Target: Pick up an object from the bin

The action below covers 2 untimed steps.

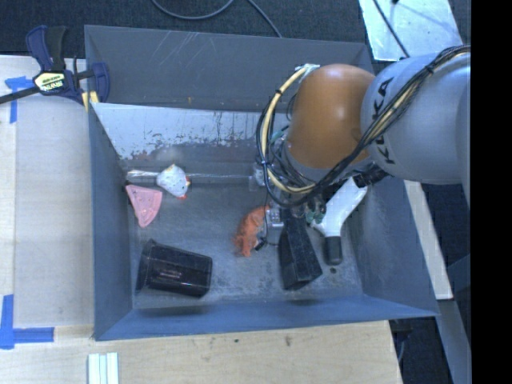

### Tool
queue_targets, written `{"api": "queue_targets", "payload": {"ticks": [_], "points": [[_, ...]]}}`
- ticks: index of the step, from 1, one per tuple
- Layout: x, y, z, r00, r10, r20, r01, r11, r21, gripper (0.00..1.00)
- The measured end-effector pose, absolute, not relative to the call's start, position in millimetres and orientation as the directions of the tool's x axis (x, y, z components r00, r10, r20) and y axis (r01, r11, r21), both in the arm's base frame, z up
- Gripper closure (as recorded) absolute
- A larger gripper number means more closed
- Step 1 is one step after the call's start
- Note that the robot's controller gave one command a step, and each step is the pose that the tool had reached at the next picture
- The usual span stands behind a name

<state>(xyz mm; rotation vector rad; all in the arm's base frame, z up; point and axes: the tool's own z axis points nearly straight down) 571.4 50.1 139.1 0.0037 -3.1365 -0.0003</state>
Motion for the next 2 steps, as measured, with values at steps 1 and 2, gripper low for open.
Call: {"api": "queue_targets", "payload": {"ticks": [1,2], "points": [[573.4,49.9,143.8,-1.000,-0.001,-0.003,-0.001,1.000,0.001,0.00],[574.0,49.5,141.8,-1.000,0.002,-0.005,0.002,1.000,0.001,0.00]]}}
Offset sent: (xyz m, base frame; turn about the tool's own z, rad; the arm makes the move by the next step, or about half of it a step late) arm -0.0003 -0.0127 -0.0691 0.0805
